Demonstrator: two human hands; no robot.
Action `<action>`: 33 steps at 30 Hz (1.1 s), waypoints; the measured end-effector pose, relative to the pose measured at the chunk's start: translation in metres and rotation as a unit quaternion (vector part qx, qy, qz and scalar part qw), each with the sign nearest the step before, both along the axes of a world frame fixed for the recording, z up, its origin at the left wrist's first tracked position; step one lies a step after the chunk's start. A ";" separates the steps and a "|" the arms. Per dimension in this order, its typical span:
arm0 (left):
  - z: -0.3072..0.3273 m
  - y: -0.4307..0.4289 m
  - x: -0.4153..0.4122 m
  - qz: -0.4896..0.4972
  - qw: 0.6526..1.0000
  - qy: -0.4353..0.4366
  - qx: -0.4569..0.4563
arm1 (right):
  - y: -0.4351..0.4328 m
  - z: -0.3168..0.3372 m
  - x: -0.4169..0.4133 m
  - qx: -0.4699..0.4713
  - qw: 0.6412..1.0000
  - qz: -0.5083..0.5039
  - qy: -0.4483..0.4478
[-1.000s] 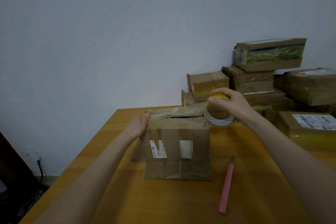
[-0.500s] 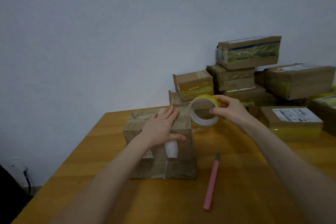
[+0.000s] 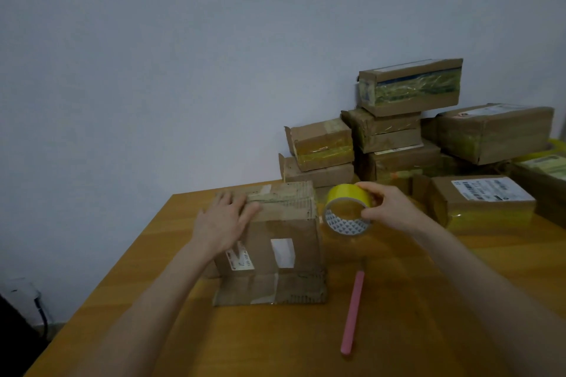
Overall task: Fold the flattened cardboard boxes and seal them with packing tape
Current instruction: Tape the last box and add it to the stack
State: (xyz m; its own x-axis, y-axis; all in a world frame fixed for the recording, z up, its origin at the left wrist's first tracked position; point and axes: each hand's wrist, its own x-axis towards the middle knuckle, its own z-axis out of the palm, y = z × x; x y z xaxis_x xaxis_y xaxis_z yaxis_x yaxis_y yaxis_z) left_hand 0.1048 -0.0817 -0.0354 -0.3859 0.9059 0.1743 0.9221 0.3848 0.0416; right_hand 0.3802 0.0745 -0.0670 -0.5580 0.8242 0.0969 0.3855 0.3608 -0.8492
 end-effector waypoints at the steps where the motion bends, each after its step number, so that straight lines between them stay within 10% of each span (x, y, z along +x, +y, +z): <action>1: 0.000 -0.002 -0.008 0.028 0.999 -0.025 0.031 | -0.001 -0.002 -0.003 -0.001 1.000 0.002 -0.004; 6: 0.002 -0.002 -0.026 0.106 0.968 -0.211 0.082 | -0.005 -0.008 -0.012 0.002 1.000 -0.018 -0.001; 15: 0.036 0.028 0.097 -0.169 0.984 0.004 -0.053 | -0.013 -0.001 -0.013 0.040 0.998 -0.013 -0.037; 33: 0.012 0.036 0.076 -0.157 0.976 0.100 -0.117 | -0.037 -0.009 0.021 0.051 0.997 0.030 -0.051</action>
